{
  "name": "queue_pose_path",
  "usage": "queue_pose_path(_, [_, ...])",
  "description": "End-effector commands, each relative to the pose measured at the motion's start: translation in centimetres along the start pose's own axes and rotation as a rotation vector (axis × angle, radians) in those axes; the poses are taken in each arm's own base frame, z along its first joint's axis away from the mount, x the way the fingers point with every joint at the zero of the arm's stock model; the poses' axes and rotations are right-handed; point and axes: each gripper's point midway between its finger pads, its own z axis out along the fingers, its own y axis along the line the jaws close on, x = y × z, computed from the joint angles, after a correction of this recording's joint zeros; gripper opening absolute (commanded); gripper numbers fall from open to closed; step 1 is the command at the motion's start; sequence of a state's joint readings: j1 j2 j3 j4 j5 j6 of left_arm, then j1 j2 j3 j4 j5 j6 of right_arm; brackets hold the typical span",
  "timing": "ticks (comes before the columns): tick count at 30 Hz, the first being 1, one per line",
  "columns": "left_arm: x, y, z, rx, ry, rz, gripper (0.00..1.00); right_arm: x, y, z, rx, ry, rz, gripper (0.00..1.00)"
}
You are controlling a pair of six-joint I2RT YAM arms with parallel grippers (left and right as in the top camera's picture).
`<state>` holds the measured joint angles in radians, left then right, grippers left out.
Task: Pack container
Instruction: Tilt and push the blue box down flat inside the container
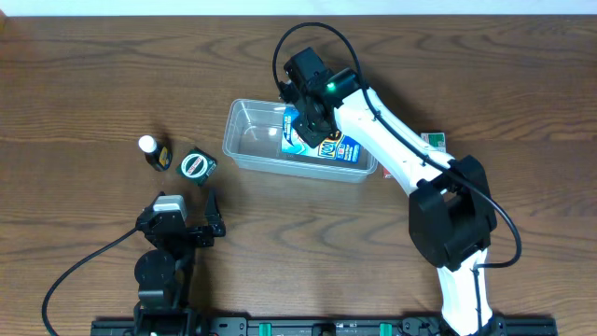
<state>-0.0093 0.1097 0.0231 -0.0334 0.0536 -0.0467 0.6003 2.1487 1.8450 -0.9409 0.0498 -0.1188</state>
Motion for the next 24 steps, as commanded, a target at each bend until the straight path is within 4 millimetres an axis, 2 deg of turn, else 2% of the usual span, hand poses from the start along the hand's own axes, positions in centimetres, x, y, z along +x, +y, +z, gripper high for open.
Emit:
queue_pose_path(1, [1.6,0.1,0.1,0.005,0.049,0.015,0.98,-2.8,-1.6,-4.6,0.045,-0.137,0.038,0.01])
queue_pose_path(7, [1.6,0.1,0.1,0.005,0.049,0.015,0.98,-1.3,-3.4,-3.5,0.047,-0.085,0.130,0.01])
queue_pose_path(12, [1.6,0.1,0.1,0.005,0.049,0.015,0.98,-1.2,-3.7,-3.4,0.050,-0.085,0.139,0.01])
queue_pose_path(17, [1.6,0.1,0.1,0.005,0.049,0.015,0.98,-0.1,-3.5,-1.7,0.043,-0.040,0.137,0.01])
queue_pose_path(20, [1.6,0.1,0.1,0.005,0.049,0.015,0.98,0.7,-2.2,-0.1,-0.014,0.003,0.133,0.01])
queue_pose_path(24, [1.6,0.1,0.1,0.005,0.049,0.015,0.98,1.5,-1.2,0.7,-0.039,0.030,0.121,0.01])
